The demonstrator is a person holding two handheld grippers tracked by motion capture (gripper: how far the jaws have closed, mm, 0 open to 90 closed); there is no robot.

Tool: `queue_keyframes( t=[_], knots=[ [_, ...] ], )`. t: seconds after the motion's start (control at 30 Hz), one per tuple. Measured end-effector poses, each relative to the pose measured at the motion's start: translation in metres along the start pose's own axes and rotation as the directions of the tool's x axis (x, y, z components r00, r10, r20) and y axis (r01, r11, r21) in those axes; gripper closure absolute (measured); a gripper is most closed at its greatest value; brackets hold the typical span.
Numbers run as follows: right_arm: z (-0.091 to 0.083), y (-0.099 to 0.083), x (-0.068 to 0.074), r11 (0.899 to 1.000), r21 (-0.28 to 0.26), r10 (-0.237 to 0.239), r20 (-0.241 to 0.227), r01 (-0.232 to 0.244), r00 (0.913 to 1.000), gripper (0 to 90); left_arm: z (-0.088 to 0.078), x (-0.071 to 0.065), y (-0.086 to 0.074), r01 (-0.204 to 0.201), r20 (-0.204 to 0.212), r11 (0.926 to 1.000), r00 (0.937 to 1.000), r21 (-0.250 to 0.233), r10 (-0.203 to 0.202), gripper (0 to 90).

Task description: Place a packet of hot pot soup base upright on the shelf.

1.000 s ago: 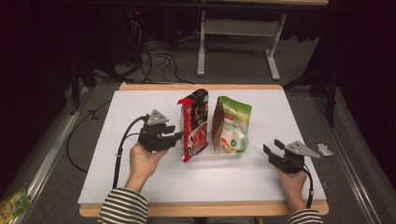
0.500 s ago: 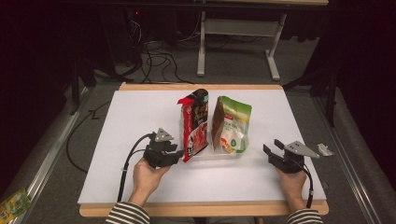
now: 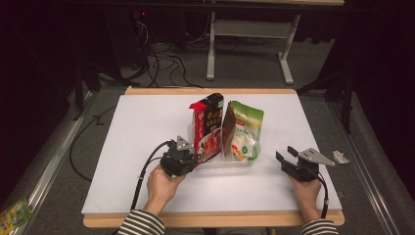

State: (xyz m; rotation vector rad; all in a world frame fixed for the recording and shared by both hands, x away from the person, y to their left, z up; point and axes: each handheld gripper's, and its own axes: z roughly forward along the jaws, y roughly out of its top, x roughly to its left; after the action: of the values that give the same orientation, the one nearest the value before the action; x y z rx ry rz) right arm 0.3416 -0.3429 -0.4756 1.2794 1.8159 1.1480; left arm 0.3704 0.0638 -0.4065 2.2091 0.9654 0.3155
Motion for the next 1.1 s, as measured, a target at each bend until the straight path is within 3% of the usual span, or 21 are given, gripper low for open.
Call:
queue_keyframes(
  t=[0.33, 0.6, 0.67, 0.83, 0.97, 1.1],
  knots=[
    [0.0, 0.0, 0.0, 1.0, 0.0, 0.0, -0.001, 0.0, 1.0, 45.4, 0.007, 0.001, 0.003, 0.019, -0.019, 0.9989, 0.9997, 0.043, -0.019, 80.8],
    [0.0, 0.0, 0.001, 1.0, 0.005, -0.005, 0.002, 0.005, 1.0, 45.4, 0.009, 0.005, 0.005, 0.05, 0.003, 0.9966, 0.9987, 0.065, -0.05, 82.8],
    [0.0, 0.0, 0.001, 1.0, 0.006, 0.001, 0.002, -0.001, 1.0, 45.4, 0.007, 0.003, 0.004, 0.045, 0.0, 0.9975, 0.999, 0.055, -0.045, 82.0],
    [0.0, 0.0, 0.001, 1.0, 0.005, 0.004, -0.001, -0.004, 1.0, 45.4, -0.005, 0.001, 0.008, 0.041, -0.003, 0.9986, 0.9992, -0.032, -0.041, 74.4],
    [0.0, 0.0, 0.001, 1.0, 0.002, -0.003, 0.002, 0.003, 1.0, 45.4, -0.011, 0.004, 0.019, 0.03, -0.028, 0.9989, 0.9991, -0.036, -0.031, 75.6],
    [0.0, 0.0, 0.0, 1.0, -0.002, -0.002, 0.002, 0.002, 1.0, 45.4, -0.002, 0.004, 0.019, 0.037, -0.027, 0.9993, 0.9989, -0.01, -0.037, 82.7]
  ],
)
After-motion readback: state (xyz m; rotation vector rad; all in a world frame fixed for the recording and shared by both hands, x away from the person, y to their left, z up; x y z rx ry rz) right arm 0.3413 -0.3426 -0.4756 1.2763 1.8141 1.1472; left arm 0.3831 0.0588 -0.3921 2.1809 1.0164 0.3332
